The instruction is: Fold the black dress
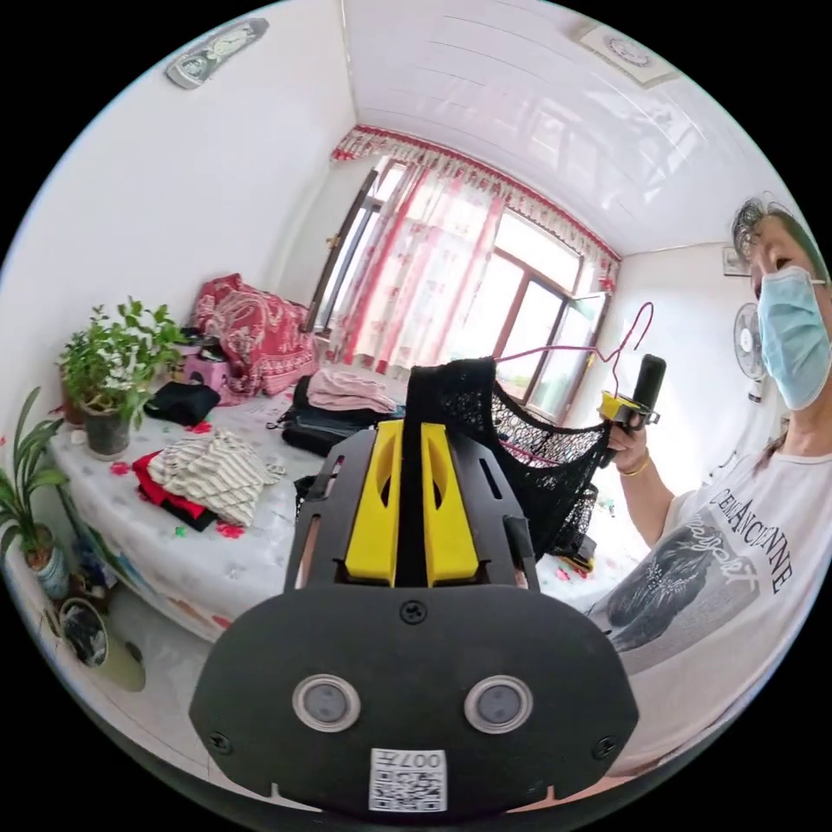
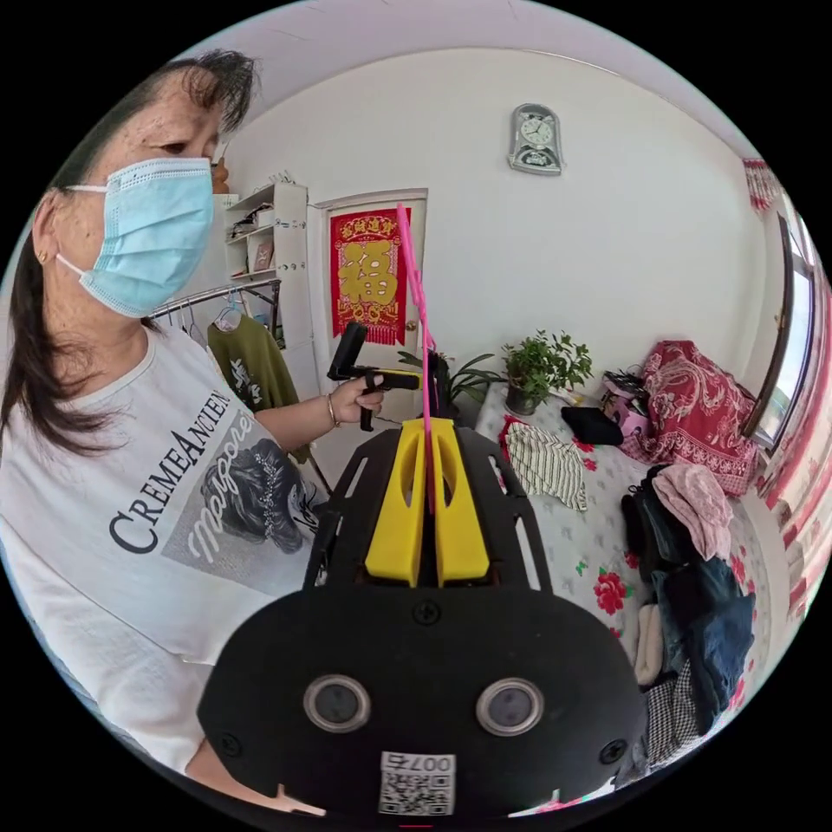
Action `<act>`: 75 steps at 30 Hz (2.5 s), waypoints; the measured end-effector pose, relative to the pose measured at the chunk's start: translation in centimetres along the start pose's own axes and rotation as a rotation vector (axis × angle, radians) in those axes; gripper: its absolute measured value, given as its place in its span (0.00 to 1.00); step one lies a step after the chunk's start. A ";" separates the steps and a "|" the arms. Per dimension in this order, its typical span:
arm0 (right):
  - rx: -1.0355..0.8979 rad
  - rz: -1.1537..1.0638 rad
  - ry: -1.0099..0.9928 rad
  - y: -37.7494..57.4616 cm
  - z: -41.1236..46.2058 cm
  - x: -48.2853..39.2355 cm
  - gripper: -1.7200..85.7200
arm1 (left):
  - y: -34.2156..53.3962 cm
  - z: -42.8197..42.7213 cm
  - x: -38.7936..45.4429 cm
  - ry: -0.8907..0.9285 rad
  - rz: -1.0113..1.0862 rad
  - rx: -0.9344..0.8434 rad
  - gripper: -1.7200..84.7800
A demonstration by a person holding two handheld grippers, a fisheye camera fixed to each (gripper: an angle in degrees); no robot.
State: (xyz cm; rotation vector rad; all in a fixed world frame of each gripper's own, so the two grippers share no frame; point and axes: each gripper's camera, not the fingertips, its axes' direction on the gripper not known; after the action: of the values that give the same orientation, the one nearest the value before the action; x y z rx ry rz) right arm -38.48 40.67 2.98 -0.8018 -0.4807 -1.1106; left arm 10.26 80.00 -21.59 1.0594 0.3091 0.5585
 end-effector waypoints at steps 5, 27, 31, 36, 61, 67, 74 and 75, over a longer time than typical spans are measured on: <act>0.013 0.202 0.176 4.6 -4.8 4.1 0.02 | -4.5 11.5 -4.9 0.193 0.089 -0.158 0.01; 0.823 1.256 0.782 32.5 -25.4 12.8 0.02 | -8.9 42.9 -36.8 0.452 -0.419 -0.460 0.01; 0.693 1.564 1.036 38.6 -30.0 11.6 0.02 | -9.9 47.2 -37.0 0.436 -0.358 -0.521 0.01; 0.601 1.750 1.184 43.3 -33.7 11.0 0.02 | -10.4 50.3 -37.7 0.407 -0.330 -0.576 0.01; 0.058 1.447 0.689 39.1 -22.8 33.4 0.11 | -10.5 55.6 -44.4 0.242 -0.376 -0.581 0.01; -0.206 1.365 0.368 37.5 -11.8 38.2 0.11 | -9.5 55.5 -46.0 0.247 -0.374 -0.587 0.01; -0.327 1.395 0.337 36.5 -9.6 40.6 0.04 | -8.2 55.8 -49.0 0.205 -0.372 -0.632 0.01; -0.302 1.378 0.363 35.4 -10.9 40.7 0.03 | -8.5 55.9 -49.4 0.228 -0.381 -0.623 0.01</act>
State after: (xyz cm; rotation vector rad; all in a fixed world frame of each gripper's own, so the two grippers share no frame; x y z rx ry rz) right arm 9.43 15.52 13.04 -0.9032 0.5467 0.0019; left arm -0.16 7.66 -4.28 0.3202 0.4858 0.3891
